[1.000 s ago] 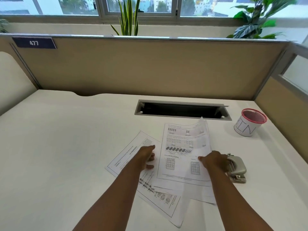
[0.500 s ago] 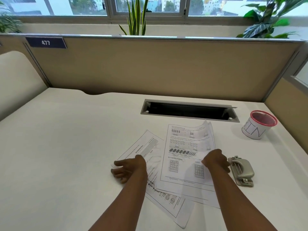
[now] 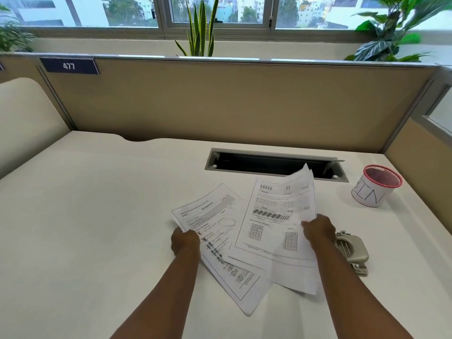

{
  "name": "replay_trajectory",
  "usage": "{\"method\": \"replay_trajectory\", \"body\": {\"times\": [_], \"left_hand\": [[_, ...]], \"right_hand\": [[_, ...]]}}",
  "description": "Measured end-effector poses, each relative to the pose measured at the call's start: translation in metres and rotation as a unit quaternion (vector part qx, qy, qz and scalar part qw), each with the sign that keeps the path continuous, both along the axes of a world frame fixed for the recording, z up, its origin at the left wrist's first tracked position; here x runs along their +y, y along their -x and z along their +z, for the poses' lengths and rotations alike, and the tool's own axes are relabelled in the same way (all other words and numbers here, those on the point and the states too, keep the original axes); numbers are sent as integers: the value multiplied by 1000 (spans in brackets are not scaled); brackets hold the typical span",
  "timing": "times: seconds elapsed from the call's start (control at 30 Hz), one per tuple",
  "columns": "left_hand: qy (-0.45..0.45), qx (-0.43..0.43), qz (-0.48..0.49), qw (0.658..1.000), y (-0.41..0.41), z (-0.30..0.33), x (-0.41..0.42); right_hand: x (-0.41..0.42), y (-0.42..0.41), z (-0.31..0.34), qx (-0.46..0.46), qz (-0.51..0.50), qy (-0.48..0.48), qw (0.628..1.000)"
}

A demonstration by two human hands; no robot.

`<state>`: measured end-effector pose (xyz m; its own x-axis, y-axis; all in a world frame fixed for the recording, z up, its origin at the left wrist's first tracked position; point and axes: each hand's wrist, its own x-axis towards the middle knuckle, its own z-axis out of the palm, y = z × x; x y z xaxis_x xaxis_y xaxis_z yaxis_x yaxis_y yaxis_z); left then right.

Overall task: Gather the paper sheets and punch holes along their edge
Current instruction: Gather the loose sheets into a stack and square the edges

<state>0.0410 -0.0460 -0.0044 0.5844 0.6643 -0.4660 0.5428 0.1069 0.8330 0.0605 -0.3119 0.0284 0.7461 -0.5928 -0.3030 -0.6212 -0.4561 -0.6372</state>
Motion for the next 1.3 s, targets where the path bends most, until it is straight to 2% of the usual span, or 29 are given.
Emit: {"method": "replay_trajectory", "body": {"times": [0.1, 0.2, 0.4, 0.6, 0.8, 0.9, 1.03, 1.17, 1.3], "left_hand": [[6, 0, -40, 999, -3, 0, 8], [64, -24, -61, 996, -7, 3, 15], [123, -45, -102, 986, -12, 9, 25], [194, -43, -103, 975, -15, 10, 26], [195, -57, -164, 965, -15, 9, 21], [224, -85, -162, 957, -16, 16, 15], [252, -110, -195, 941, -20, 32, 9], [229, -158, -273, 921, -25, 55, 6], [226, -199, -361, 883, -31, 85, 5]], "right_hand": [[-9, -9, 18, -75, 31, -24, 996], [-16, -17, 32, -114, 37, -83, 989], [-8, -14, 26, -44, 93, -255, 961], [15, -5, 3, 4, 177, -269, 947], [40, -6, -4, -25, 230, -253, 939], [45, -6, -6, -37, 250, -240, 937], [43, -4, -7, -63, 224, -239, 943], [38, -2, -7, -82, 211, -278, 934], [32, 0, -4, -67, 195, -375, 904]]}}
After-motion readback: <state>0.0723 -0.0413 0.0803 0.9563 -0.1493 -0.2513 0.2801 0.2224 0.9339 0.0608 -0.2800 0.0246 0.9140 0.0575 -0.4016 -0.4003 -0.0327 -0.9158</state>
